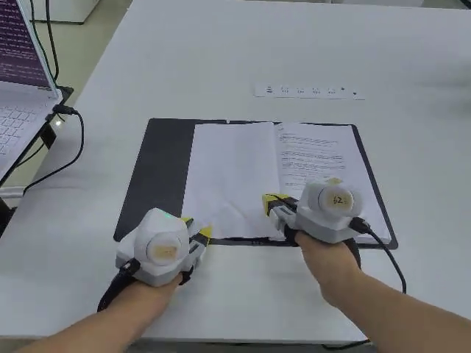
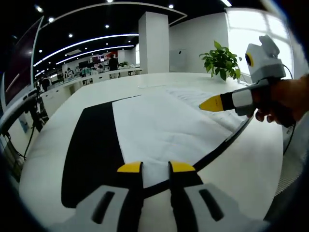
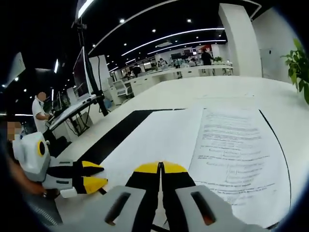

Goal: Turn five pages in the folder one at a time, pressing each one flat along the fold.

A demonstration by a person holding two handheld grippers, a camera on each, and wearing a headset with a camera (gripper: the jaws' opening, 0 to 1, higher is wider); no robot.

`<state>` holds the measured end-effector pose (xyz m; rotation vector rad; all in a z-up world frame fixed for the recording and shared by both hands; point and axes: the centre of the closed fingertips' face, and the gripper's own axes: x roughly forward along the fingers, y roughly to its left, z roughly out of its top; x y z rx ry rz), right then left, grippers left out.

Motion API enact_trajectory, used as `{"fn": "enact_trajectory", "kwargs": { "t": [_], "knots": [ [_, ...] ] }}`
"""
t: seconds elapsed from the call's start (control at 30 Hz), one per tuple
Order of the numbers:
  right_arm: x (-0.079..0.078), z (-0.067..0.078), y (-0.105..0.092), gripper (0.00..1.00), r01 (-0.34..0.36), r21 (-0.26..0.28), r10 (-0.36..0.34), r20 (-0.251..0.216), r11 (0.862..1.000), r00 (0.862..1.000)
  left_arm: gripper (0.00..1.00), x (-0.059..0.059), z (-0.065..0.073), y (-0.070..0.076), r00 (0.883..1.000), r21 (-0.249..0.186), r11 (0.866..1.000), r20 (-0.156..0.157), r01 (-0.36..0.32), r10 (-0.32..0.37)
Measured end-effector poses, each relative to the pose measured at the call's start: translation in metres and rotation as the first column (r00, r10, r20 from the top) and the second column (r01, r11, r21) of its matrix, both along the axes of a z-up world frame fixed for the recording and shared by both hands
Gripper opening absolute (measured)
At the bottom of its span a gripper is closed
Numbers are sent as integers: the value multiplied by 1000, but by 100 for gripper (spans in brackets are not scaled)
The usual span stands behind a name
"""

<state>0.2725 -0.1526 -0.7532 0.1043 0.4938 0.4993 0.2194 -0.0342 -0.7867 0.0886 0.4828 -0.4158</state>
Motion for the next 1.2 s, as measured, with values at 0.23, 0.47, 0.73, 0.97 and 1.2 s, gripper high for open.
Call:
{"fn": "enact_trajectory", "kwargs": {
  "t": [0.23, 0.47, 0.73, 0.97, 1.2],
  "knots": [
    [30, -8, -10, 0, 11, -31, -10, 21, 999, 1000, 19, 0, -1, 1, 1000, -4, 1000, 15, -11, 11],
    [50, -15, -15, 0, 36, -19, -36, 14, 999, 999, 19, -1, -1, 0, 999, -14, 1000, 27, -20, 21],
    [60, -15, -13, 0, 47, -2, -47, 14, 999, 999, 19, 0, -2, 1, 999, -14, 1000, 30, -23, 24],
    [74, -10, -10, 0, 56, -10, -55, 34, 998, 998, 19, 0, -3, 1, 999, -16, 999, 31, -27, 28],
    [95, -12, -15, 0, 81, -16, -80, 42, 997, 996, 19, 0, -3, 1, 999, -16, 999, 35, -29, 30]
  ]
}}
